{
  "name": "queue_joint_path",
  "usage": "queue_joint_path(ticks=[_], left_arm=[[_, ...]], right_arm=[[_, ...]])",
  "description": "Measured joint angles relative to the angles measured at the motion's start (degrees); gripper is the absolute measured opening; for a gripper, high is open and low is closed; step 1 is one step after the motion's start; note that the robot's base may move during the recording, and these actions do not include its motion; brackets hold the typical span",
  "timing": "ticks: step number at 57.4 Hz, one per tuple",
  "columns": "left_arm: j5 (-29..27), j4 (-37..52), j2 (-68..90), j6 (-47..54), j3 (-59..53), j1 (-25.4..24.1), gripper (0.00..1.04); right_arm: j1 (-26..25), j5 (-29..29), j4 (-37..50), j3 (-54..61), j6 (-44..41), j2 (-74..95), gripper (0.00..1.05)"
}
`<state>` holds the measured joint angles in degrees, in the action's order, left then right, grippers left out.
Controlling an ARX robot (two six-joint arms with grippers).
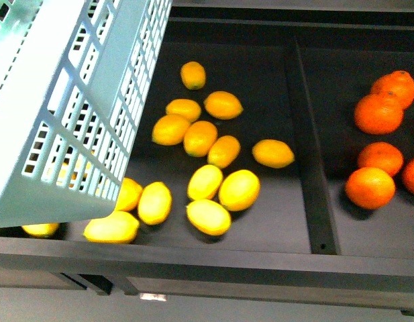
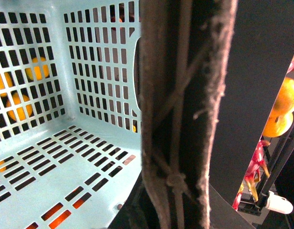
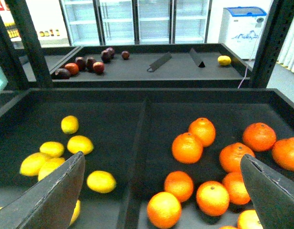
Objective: Pick lemon and mango into basket
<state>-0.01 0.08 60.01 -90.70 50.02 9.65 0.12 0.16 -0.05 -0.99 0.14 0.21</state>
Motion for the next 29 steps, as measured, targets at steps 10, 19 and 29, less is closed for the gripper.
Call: queue_joint_path(ticks=[10, 19, 29], left_arm=[[-0.04, 0.00, 0.00, -0.02, 0.00, -0.02, 0.06], [-0.15, 0.00, 0.00, -0.02, 0.00, -0.02, 0.06], [-0.04, 0.00, 0.11, -0.04, 0.00, -0.02, 0.06]], right_arm=[[-0.02, -0.02, -0.02, 0.00, 0.02, 0.00, 0.96], [-0.02, -0.04, -0.02, 0.00, 0.00, -0.02, 0.96], [-0.02, -0.15, -0.02, 0.00, 0.00, -0.02, 0.96]])
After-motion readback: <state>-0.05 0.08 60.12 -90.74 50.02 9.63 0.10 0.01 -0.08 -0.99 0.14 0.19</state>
